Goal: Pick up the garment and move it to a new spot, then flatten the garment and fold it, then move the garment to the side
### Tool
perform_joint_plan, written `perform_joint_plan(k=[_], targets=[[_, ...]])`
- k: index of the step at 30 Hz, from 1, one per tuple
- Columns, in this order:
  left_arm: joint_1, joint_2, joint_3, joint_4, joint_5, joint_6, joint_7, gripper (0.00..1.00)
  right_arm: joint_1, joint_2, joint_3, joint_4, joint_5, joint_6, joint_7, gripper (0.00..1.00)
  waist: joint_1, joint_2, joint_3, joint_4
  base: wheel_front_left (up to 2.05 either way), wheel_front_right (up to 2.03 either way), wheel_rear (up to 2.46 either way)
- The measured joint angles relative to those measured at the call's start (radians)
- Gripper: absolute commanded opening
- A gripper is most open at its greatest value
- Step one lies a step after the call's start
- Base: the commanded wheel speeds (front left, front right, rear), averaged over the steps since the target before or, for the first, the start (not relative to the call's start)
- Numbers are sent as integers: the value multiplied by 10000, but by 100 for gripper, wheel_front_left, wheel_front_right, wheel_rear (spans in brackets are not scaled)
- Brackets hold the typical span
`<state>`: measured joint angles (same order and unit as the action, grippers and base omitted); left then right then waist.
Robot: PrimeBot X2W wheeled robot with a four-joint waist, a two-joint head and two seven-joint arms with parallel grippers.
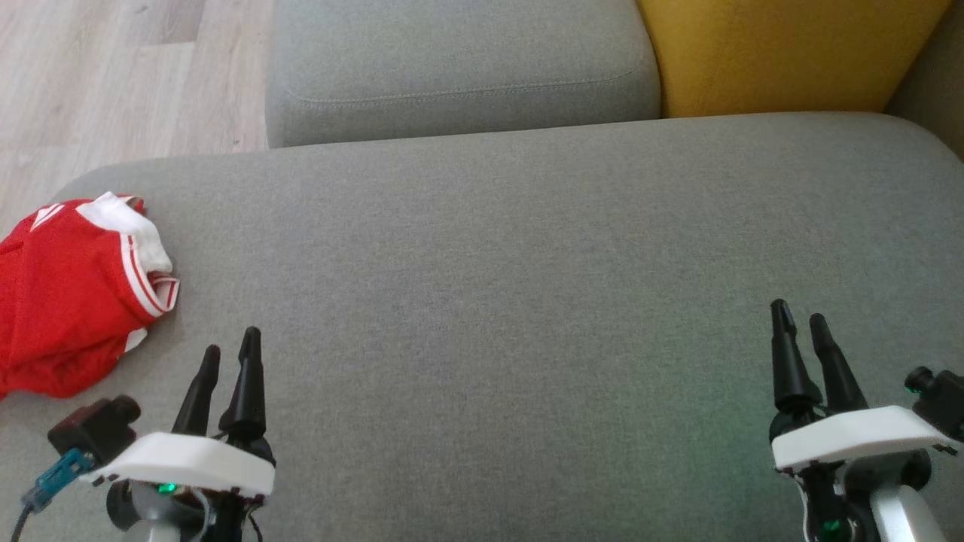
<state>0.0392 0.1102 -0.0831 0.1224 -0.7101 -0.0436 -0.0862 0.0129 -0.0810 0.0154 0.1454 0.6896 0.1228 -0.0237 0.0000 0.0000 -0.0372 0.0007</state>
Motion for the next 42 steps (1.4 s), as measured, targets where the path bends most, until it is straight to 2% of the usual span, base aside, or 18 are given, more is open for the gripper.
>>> perform_joint_plan(k=[17, 42], targets=[[248, 431, -671, -234, 2217, 604, -489, 100, 12, 13, 188, 182, -2180, 0, -311, 100, 0, 0, -153, 21, 0, 0, 0], [625, 594, -1012, 190, 4516, 1154, -1195, 100, 282, 123, 345, 224, -4884, 2, -443, 100, 0, 0, -234, 65, 0, 0, 0]])
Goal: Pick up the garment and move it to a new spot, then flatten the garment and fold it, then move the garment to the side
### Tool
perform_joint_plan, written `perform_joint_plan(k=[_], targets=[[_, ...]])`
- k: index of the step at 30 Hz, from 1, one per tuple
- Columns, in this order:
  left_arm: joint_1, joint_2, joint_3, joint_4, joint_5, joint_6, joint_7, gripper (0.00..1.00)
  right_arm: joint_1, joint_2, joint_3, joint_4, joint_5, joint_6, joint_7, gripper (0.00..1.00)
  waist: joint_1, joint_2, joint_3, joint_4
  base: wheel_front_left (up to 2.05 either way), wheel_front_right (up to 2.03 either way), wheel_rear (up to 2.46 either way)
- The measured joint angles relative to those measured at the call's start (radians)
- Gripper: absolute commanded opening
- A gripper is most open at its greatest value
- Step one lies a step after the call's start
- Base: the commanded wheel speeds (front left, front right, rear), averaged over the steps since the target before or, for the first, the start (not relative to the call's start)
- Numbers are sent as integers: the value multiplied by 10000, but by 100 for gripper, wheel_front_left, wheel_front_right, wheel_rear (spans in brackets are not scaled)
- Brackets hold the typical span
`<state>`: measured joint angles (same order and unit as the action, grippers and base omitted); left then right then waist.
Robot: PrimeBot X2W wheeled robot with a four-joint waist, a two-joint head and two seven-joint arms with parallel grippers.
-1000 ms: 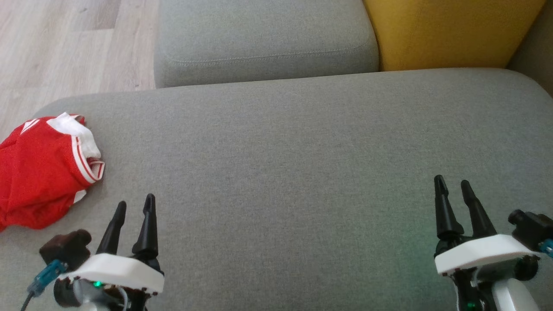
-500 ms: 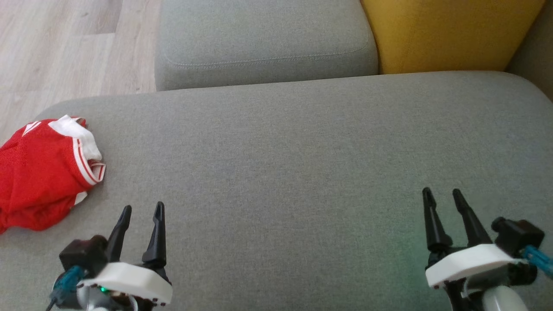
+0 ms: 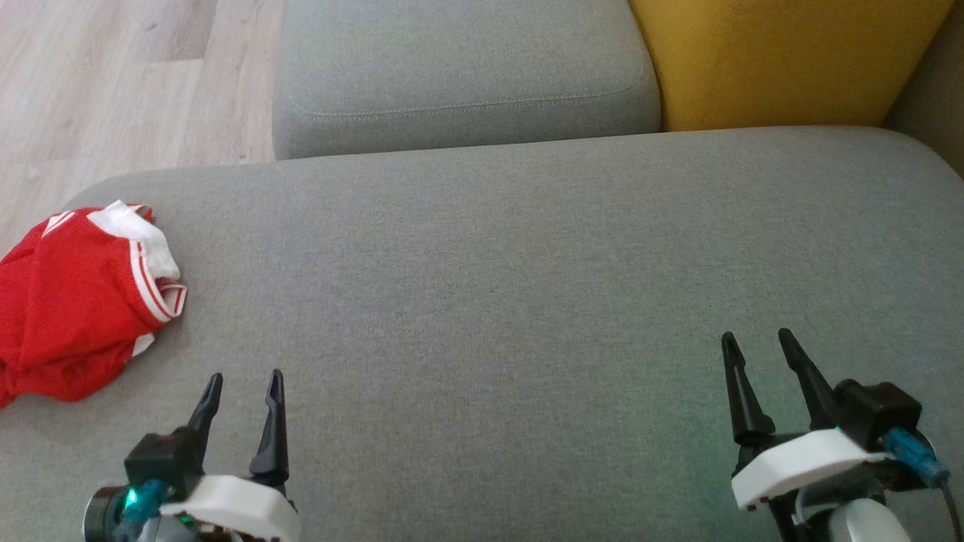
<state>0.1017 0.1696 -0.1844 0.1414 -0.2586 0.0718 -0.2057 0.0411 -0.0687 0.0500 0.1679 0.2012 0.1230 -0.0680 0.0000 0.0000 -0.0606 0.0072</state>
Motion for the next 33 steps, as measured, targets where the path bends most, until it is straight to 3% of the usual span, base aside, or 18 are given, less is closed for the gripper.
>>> perform_joint_plan(k=[15, 33], targets=[[19, 35, -240, 291, 1275, 42, -433, 100, 155, 196, -221, -140, -1030, 0, -38, 100, 0, 0, -37, -25, 0, 0, 0], [20, -75, -48, 579, 1060, -12, -433, 100, 192, 221, -282, -173, -848, 0, -38, 100, 0, 0, 7, -5, 0, 0, 0]])
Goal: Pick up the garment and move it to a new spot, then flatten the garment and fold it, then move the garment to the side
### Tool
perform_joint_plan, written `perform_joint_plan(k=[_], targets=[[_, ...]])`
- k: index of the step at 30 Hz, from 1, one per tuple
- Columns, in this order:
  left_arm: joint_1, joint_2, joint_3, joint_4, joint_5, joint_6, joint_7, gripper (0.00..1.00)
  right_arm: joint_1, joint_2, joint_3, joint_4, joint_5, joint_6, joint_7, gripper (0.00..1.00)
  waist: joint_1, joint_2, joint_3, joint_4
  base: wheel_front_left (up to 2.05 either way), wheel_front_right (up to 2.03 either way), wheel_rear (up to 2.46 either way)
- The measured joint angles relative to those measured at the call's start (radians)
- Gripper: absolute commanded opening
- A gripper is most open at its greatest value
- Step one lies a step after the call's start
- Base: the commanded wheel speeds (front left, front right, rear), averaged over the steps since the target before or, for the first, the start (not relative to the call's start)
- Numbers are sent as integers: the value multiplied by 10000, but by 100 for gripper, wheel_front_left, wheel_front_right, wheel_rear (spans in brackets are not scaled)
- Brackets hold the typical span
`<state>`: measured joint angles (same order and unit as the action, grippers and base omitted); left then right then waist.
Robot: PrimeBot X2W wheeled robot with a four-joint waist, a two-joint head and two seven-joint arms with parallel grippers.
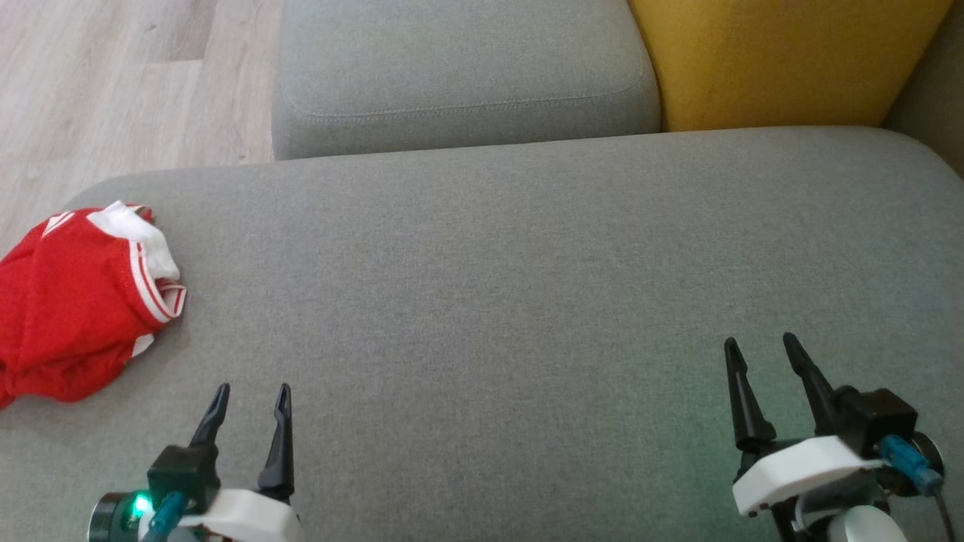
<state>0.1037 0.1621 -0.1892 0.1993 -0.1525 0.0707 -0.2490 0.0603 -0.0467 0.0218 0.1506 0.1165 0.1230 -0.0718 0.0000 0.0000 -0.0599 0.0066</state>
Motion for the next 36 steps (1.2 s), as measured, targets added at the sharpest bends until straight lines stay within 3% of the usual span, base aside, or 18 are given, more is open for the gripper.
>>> perform_joint_plan(k=[9, 14, 30, 36], targets=[[-3, -96, 59, 36, -29, -4, 0, 100, 31, 2, -67, -59, 0, 0, 0, 100, 0, 0, 10, 109, 0, 0, 0], [-72, -153, 69, 182, -121, -59, 0, 100, 146, 8, -100, -226, -4, 0, 4, 100, 0, 0, 20, 544, 0, 0, 0], [-482, 119, 464, 178, -293, 182, 2, 100, 157, 19, 660, -1080, 199, 0, 119, 100, 0, 0, 11, 3619, 0, 0, 0], [-434, 198, 652, -58, -357, 278, 8, 100, 157, 23, 727, -1156, 199, 0, 194, 100, 0, 0, 30, 4486, 0, 0, 0]])
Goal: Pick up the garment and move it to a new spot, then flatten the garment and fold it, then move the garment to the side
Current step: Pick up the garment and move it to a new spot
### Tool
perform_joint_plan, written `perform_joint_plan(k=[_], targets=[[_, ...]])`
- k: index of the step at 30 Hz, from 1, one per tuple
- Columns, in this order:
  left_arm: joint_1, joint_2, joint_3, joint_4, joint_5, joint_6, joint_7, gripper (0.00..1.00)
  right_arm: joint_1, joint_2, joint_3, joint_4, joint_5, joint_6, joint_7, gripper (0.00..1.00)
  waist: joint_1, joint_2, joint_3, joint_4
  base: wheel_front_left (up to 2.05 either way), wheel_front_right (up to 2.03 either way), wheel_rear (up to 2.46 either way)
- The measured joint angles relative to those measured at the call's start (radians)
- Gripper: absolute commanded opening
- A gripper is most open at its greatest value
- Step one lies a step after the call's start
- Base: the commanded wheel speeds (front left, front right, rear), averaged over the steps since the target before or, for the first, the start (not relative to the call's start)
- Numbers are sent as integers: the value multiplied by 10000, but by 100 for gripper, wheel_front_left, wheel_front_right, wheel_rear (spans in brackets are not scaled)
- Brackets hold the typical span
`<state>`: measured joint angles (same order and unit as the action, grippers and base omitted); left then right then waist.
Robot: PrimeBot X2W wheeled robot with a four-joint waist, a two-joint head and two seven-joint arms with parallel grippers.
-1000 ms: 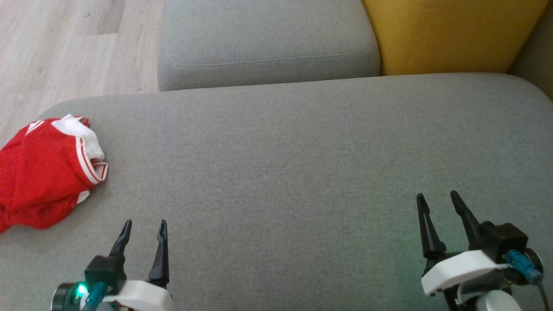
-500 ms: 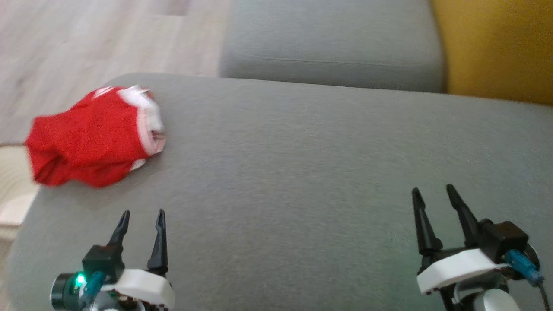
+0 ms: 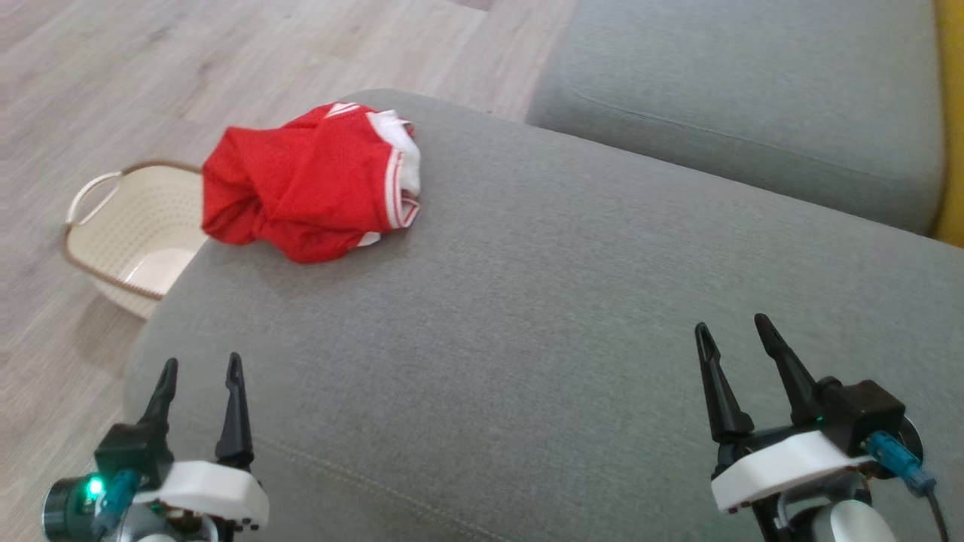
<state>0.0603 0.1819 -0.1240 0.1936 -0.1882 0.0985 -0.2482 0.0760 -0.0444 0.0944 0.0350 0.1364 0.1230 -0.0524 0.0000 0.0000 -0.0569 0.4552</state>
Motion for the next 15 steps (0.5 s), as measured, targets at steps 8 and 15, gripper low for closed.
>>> perform_joint_plan(k=[8, 15], targets=[[176, 29, 33, -299, -125, 173, 59, 100, 1, 0, 173, -59, 2, 0, 0, 100, 0, 0, 24, 243, 0, 0, 0], [107, 31, 36, -77, -186, 169, 59, 100, 2, 0, 178, -192, 0, 0, 153, 100, 0, 0, 167, 143, 0, 0, 0]])
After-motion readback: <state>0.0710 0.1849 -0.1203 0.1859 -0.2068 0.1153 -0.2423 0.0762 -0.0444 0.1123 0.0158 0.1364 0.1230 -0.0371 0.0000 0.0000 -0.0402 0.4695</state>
